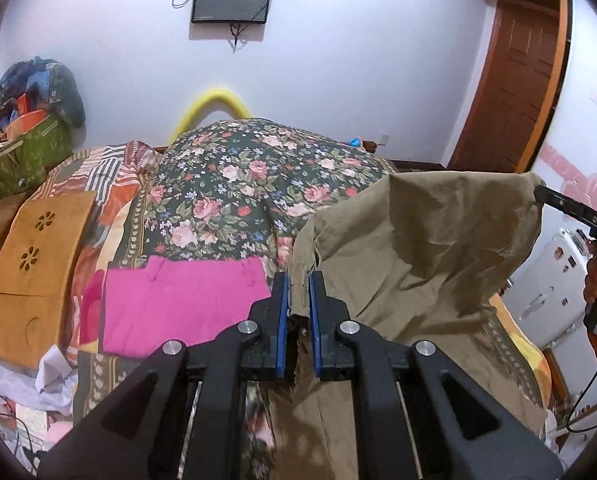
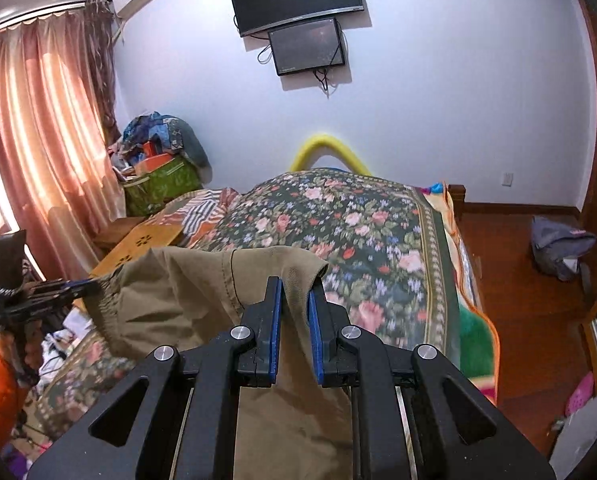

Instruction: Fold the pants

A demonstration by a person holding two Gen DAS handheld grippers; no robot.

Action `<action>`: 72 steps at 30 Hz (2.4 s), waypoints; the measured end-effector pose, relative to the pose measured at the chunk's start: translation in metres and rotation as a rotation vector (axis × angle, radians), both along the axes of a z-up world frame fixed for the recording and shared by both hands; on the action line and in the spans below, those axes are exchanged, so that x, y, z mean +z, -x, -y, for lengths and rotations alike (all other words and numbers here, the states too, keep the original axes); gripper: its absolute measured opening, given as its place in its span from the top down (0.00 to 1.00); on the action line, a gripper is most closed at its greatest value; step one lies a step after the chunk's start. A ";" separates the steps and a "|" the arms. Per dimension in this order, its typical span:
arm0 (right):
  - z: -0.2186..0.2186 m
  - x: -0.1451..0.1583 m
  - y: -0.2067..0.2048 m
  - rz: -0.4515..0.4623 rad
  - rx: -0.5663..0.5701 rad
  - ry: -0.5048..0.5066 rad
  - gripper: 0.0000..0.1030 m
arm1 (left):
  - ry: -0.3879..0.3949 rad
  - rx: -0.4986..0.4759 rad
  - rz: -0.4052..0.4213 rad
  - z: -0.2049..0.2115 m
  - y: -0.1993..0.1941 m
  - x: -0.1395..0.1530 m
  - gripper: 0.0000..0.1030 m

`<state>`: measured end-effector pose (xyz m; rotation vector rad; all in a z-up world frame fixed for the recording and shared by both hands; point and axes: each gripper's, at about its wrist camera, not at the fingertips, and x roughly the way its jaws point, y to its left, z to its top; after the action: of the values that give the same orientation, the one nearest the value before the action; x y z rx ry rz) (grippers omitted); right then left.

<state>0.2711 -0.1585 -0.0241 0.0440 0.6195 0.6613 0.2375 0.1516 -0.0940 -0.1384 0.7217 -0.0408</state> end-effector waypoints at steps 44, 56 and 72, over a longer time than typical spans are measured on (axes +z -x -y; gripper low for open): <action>0.071 -0.130 0.197 -0.333 -0.106 -0.004 0.89 | -0.057 0.049 -0.244 0.031 0.177 -0.119 0.86; 0.086 -0.108 0.206 -0.282 -0.169 0.087 0.88 | -0.023 0.098 -0.136 0.019 0.176 -0.069 0.86; 0.032 -0.136 0.189 -0.332 -0.044 0.088 0.88 | 0.001 -0.037 -0.256 0.087 0.143 -0.128 0.85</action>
<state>0.0818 -0.1905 -0.1596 0.0866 0.9644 0.5872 0.0948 0.0645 -0.2222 -0.1322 0.9797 -0.0590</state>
